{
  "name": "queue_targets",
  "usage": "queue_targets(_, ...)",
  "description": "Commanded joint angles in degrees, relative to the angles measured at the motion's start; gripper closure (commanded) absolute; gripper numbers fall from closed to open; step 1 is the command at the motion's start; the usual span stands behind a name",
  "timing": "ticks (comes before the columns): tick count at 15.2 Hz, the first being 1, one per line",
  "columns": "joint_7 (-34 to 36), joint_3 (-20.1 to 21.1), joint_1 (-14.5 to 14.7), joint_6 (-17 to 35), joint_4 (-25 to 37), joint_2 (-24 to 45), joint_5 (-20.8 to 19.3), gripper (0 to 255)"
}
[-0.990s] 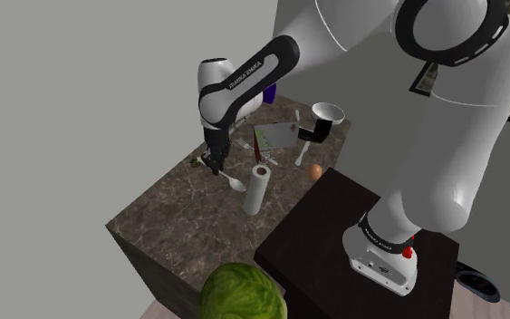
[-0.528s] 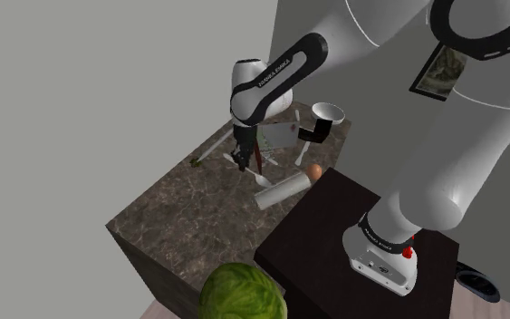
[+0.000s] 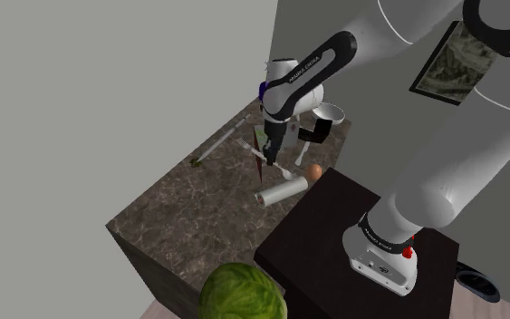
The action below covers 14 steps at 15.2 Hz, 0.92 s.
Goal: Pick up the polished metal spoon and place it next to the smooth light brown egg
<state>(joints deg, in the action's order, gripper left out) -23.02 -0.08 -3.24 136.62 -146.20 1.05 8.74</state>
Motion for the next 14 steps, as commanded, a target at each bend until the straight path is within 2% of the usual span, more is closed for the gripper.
queue_targets(1, -2.41, -1.44, -1.46, 0.10, -2.19, -1.85, -0.76, 255)
queue_targets(7, -9.71, -6.53, -6.51, 0.23, -6.52, -5.49, -4.27, 255)
queue_targets(14, -11.34, -6.41, -6.24, 6.63, -6.88, 0.67, -2.35, 255)
